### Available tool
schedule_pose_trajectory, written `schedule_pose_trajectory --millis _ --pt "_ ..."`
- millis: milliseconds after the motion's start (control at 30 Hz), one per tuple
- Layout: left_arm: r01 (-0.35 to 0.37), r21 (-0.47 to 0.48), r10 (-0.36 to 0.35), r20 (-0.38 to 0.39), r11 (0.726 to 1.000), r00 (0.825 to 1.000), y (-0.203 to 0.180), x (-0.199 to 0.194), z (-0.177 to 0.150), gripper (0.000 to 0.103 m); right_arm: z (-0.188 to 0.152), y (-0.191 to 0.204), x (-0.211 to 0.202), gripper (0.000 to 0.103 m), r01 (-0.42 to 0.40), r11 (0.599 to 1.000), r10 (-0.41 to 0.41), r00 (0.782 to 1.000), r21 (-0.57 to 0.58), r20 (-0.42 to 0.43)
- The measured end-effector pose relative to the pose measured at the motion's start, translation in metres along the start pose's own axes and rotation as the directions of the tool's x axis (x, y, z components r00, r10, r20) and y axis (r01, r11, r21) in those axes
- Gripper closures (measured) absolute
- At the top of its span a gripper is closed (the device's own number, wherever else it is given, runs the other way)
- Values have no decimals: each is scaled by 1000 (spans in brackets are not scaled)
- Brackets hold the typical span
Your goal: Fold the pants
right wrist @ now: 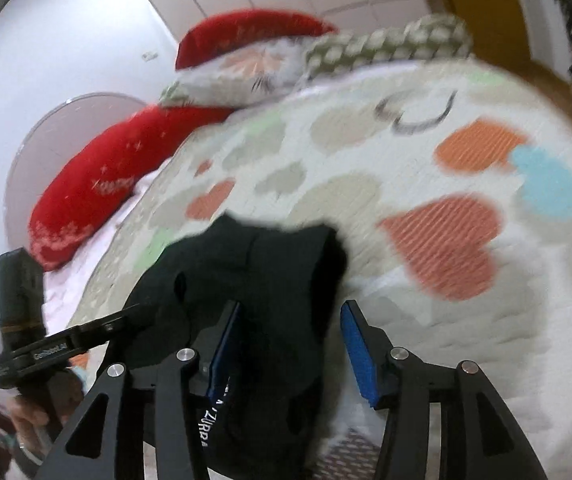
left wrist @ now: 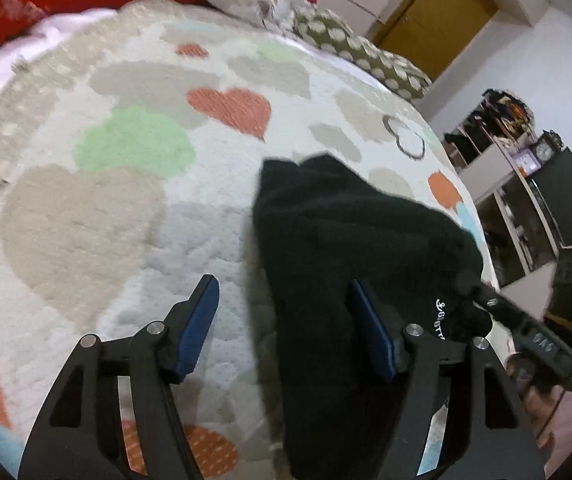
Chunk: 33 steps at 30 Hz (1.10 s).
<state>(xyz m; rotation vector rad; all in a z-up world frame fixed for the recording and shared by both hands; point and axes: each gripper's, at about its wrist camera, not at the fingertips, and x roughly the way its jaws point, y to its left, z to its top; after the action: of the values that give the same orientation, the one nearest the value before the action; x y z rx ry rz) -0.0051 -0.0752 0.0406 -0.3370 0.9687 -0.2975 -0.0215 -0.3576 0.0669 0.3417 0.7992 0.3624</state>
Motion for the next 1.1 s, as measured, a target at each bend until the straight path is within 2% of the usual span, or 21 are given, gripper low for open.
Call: schedule_pose_trajectory --millis 33,100,167,267,367,433,467,533,633,833,967,1033,1100 --pt "-19 9 18 26 1000 999 -4 -7 -1 35 4 2 -9 54 13 1000 -13 999 -12 33" --pt "-46 38 43 80 998 996 -12 -20 0 35 12 11 -25 54 -12 999 16 996 -42 85" --pt "-56 57 50 97 997 994 -18 -24 2 35 25 26 -24 54 -68 993 76 994 -96 81" --pt "-67 98 56 112 993 992 -33 -25 -2 35 34 46 -3 54 -90 985 98 994 -148 48" --pt "-121 155 104 111 980 988 -47 -13 -15 35 38 51 33 57 -61 986 59 998 -157 -17" --pt "-149 182 136 83 972 987 -50 -1 -22 35 35 43 59 60 2 987 -13 998 -161 -67" --pt "-151 181 143 57 972 988 -48 6 -25 34 33 39 65 60 19 986 -30 997 -164 -69" --pt "-112 142 107 44 984 993 -42 14 -29 34 29 30 73 62 8 990 -17 998 -140 -60" --pt "-106 134 101 41 985 994 -42 13 -29 34 30 29 65 62 -4 991 -4 999 -136 -55" --pt "-137 149 131 48 979 990 -48 9 -31 34 17 45 12 59 9 982 -10 1000 -191 -4" --pt "-150 150 143 57 977 988 -50 7 -34 34 -12 42 3 59 82 973 -91 995 -215 -33" --pt "-157 149 149 61 976 987 -51 7 -35 34 -28 35 17 57 127 966 -147 987 -225 -72" --pt "-162 148 155 59 976 986 -52 7 -36 34 -35 29 24 54 131 969 -151 985 -210 -81"
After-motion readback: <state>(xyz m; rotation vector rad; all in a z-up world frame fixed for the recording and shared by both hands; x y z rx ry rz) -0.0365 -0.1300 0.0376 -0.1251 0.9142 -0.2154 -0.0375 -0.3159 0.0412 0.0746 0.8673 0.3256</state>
